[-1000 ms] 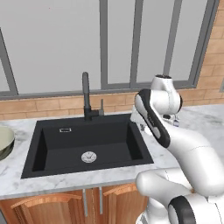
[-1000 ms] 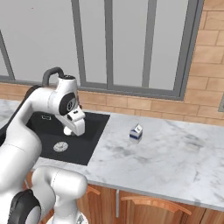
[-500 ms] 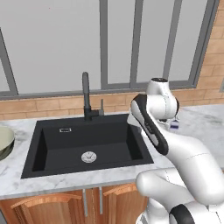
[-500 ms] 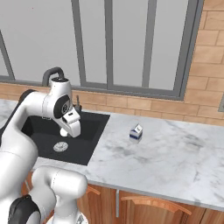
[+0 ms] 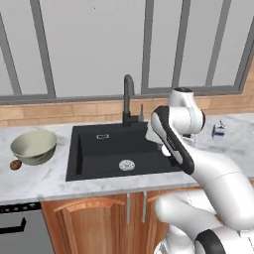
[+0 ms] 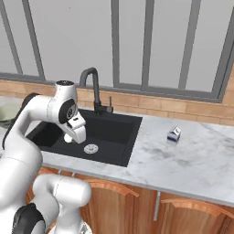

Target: Gather the eggs and milk located in the vicinity of the sink area and place them right next to the bowl.

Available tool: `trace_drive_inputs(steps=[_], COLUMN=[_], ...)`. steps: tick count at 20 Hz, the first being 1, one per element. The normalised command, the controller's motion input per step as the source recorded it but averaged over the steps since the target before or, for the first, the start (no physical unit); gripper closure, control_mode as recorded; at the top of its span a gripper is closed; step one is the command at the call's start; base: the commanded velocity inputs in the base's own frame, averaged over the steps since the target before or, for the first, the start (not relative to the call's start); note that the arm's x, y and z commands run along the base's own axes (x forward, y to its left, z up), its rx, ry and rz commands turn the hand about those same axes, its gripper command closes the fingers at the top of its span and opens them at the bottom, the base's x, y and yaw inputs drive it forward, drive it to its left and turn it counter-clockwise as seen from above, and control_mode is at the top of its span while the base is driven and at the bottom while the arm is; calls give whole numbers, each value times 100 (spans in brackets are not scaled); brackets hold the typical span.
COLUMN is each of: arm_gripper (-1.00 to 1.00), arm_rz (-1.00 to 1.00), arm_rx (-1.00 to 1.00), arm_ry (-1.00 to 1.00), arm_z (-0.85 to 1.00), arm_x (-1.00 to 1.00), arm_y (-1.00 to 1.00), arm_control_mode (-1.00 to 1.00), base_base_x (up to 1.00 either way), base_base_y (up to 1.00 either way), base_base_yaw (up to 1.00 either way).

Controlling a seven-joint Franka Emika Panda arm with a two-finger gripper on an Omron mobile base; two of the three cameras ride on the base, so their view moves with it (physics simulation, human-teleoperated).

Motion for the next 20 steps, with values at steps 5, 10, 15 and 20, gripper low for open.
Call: trace_drive_inputs(steps=[5,10,15,20], arm_gripper=[100,100,100,100], arm_rz=[0,0,0,0], arm_rx=[0,0,0,0], arm_ry=[0,0,0,0], arm_z=[0,0,0,0], arm_x=[0,0,0,0], arm_y=[0,0,0,0], arm_control_mode=[100,100,100,100], base_base_x=[1,23,44,80], base_base_y=[100,100,97,37], base_base_yaw=[8,0,-6,-14])
